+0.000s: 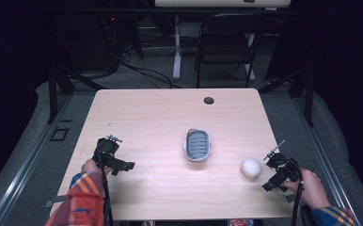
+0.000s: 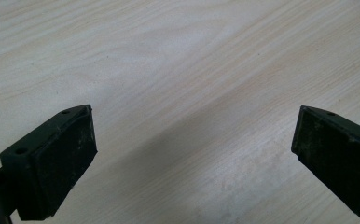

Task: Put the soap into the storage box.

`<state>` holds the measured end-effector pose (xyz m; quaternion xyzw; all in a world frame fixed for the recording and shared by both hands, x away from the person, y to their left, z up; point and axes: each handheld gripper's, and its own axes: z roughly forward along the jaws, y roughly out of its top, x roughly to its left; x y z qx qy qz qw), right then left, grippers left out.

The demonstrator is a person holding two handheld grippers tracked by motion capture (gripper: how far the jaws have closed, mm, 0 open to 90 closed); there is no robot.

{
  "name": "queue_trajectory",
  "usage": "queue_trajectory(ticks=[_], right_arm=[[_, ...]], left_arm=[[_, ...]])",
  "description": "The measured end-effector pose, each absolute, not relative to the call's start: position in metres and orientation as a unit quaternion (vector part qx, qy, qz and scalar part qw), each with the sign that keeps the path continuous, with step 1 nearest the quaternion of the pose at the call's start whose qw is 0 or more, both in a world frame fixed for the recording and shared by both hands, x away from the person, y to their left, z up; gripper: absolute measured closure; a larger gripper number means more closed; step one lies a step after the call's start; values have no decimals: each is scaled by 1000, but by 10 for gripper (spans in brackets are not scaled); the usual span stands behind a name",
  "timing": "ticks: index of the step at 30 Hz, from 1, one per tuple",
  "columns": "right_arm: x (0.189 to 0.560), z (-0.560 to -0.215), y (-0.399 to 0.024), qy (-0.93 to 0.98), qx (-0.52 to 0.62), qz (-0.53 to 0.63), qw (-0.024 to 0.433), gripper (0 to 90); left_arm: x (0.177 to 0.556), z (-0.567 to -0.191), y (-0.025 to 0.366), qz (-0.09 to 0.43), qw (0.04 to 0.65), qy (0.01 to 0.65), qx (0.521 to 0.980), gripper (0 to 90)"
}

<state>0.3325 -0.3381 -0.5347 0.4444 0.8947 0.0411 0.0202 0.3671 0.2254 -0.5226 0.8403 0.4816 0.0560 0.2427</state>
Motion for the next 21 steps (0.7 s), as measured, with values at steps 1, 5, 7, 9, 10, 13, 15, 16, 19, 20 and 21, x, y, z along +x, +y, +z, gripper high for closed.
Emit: queue_trajectory(ticks=[1,5,7,9,10,13,15,16,19,20,21], right_arm=[[333,-535,-338,895,444,41,20,0],[331,-536,-335,891,450,60,24,0],[332,-533,-333,899,435,46,18,0],[332,-532,-331,901,432,43,20,0],[333,-531,-330,903,428,38,21,0],[332,-530,-328,902,429,47,23,0],[333,-530,-326,902,427,53,27,0],[334,-528,-325,906,419,47,30,0],[334,-529,-321,901,427,72,40,0],[337,-526,-320,910,410,55,37,0],[338,-527,-317,909,410,60,39,0]], left_arm=[[367,-523,225,56,243,481,840,0],[367,-523,226,55,243,481,841,0],[367,-523,226,55,243,480,841,0],[367,-523,226,55,243,480,841,0],[367,-523,226,55,243,481,840,0],[367,-523,225,55,243,478,842,0],[367,-523,225,56,243,482,840,0],[367,-523,225,55,243,481,840,0],[367,-523,225,55,243,479,842,0],[367,-523,225,55,243,479,842,0],[367,-523,225,55,243,480,841,0]])
